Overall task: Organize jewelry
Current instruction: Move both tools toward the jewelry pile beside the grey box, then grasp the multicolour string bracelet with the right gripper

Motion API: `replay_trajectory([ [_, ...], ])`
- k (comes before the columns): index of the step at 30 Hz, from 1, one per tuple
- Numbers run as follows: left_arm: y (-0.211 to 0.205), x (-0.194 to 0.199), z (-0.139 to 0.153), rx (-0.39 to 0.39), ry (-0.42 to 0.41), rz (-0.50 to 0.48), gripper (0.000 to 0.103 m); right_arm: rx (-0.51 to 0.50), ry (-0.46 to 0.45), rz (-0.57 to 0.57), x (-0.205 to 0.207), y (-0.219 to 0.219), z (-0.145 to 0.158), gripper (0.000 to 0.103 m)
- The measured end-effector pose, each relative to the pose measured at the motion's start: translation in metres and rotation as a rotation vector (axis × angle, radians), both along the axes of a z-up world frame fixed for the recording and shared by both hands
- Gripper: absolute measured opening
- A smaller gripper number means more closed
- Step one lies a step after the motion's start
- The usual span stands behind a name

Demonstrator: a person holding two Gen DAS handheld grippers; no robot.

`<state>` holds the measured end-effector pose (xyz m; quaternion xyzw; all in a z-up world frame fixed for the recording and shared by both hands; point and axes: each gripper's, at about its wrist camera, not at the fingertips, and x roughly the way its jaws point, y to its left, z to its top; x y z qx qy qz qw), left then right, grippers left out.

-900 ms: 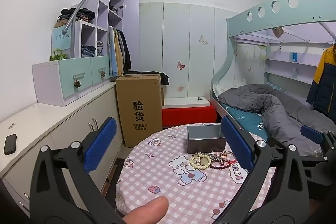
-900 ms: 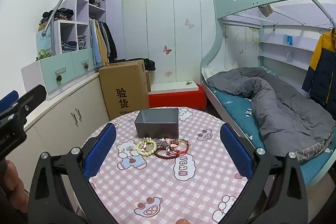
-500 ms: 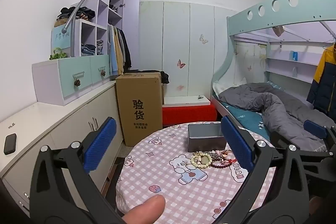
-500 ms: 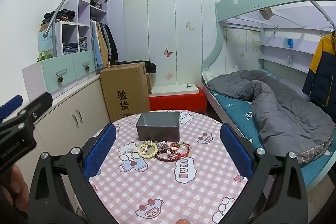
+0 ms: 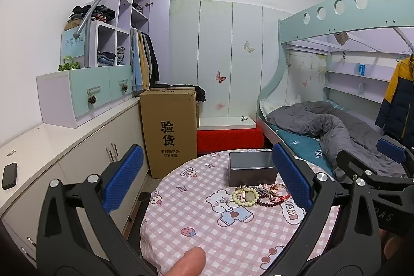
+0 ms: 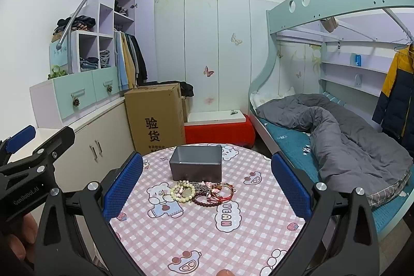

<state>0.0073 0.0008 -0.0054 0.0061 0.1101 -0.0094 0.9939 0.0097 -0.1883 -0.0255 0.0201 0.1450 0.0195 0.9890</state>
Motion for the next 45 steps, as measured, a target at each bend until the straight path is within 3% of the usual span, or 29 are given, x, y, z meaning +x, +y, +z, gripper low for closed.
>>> replay_trajectory([
  [11,0.002,0.011,-0.010,-0.001,0.014,-0.015,0.097,-0.019,-0.004,-0.003,0.004,0.001,0.002,0.095],
  [18,0.015,0.040,-0.025,-0.022,0.065,0.022,0.097,-0.011,0.012,-0.032,0.026,-0.019,0.002,0.096],
  [24,0.023,0.083,-0.056,-0.021,0.177,0.042,0.097,0.000,0.082,-0.051,0.054,-0.035,-0.015,0.096],
  [38,-0.008,0.202,-0.170,0.136,0.534,-0.061,0.097,0.004,0.369,-0.020,0.144,-0.055,-0.089,0.096],
  [45,-0.013,0.232,-0.203,0.152,0.626,-0.115,0.097,0.005,0.475,0.000,0.176,-0.060,-0.120,0.096],
])
